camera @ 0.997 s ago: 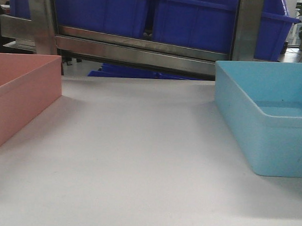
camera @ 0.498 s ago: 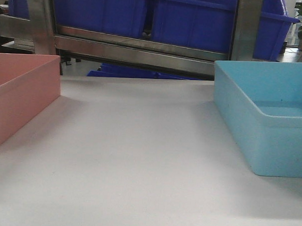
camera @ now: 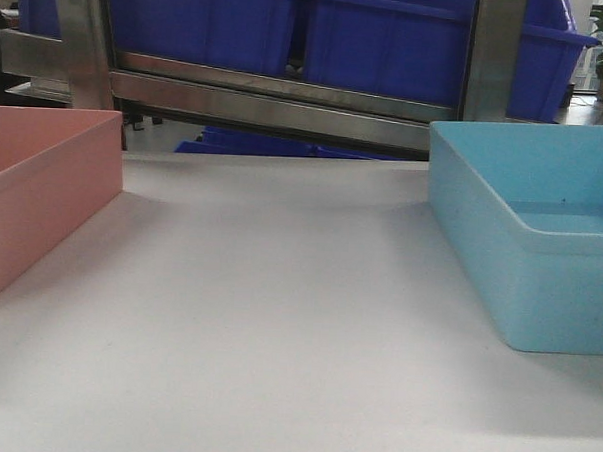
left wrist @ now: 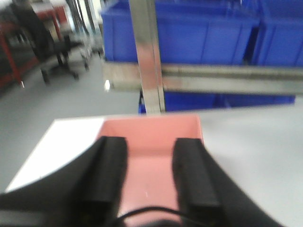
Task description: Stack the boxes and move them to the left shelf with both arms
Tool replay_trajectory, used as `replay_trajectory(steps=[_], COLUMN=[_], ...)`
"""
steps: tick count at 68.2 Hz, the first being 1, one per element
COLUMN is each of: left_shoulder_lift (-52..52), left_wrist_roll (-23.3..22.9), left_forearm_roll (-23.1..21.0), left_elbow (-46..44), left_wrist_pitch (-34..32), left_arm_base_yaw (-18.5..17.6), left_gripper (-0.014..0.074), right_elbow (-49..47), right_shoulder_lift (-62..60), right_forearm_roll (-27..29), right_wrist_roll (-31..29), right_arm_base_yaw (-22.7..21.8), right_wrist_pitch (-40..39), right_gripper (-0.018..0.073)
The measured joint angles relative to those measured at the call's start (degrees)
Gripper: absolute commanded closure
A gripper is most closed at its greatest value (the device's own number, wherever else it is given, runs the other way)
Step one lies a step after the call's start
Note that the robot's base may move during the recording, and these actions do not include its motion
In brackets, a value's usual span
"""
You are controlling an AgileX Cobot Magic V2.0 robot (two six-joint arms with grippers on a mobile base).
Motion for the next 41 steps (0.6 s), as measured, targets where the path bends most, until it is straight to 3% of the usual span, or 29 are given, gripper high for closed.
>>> replay_trajectory(steps=[8,21,31,41], left_shoulder_lift=[10.50,28.50,42.60,53.65], left_wrist_roll=[0.00,0.26,3.17,5.40], left_forearm_roll=[0.63,2.43,2.66,2.66], left_elbow=[-8.16,-21.42,-32.63,-41.86], left_wrist_pitch=[8.40,21.84,29.97,32.36], left_arm_base_yaw=[0.00,0.98,5.75,11.68], left_gripper=[0.0097,0.0080,0.0080,0.0081], right_elbow=[0.00,0.00,0.00,0.00], right_shoulder_lift=[0.00,0.00,0.00,0.00], right_forearm_roll=[0.00,0.00,0.00,0.00], right_wrist_roll=[0.00,0.00,0.00,0.00], right_arm_base_yaw=[0.00,0.00,0.00,0.00], right_wrist_pitch=[0.00,0.00,0.00,0.00], right_gripper=[0.0510,0.0510,0.0510,0.0510])
